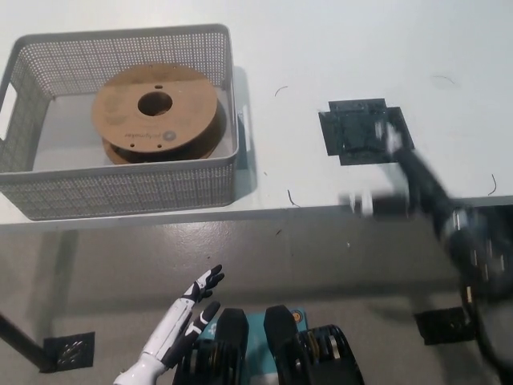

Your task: Use the right hand to pick up a 3d printing filament and place it into a container on the left side

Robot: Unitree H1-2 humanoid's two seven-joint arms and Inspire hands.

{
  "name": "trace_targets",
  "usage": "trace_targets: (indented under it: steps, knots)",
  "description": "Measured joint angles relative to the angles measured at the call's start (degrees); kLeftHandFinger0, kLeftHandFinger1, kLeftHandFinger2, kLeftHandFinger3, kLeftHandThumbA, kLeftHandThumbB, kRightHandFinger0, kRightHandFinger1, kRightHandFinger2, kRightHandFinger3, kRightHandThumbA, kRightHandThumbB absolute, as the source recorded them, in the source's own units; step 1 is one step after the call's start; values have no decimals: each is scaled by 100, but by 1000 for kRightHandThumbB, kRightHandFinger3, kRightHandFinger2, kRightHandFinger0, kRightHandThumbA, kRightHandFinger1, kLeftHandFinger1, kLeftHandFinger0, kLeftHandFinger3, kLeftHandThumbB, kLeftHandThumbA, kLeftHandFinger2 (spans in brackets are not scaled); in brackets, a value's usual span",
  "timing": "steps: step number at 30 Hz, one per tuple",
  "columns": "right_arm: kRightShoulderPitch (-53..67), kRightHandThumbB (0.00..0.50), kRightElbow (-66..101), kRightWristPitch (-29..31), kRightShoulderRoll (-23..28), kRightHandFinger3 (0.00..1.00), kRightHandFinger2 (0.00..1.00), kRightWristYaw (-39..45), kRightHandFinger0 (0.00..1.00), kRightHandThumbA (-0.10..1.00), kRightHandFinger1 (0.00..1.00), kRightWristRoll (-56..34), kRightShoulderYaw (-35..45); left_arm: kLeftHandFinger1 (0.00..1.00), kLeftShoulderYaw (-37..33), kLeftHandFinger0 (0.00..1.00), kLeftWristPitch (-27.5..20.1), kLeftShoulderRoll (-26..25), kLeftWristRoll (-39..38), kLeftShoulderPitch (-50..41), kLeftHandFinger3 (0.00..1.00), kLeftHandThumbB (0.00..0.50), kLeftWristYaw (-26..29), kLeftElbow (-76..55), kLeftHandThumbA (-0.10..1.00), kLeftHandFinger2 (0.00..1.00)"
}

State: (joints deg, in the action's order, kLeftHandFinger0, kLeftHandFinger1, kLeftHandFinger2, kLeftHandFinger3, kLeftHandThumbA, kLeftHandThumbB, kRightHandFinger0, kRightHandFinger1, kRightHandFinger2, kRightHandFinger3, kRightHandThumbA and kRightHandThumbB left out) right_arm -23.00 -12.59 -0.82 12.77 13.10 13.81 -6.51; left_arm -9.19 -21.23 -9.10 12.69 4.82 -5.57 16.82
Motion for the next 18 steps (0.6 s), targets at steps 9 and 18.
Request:
trace_targets:
  steps: [9,18]
  knots:
    - [2036,440,1735,140,-101,1000,1000,-15,1000,1000,1000,-1,-349,1000,-3,1000,1,40,1,-133,1000,387,0,2,1000,1000]
    - [3293,340,3066,771,-321,1000,1000,-209,1000,1000,1000,27,-620,1000,-7,1000,-2,105,3,-183,1000,384,4,1,1000,1000]
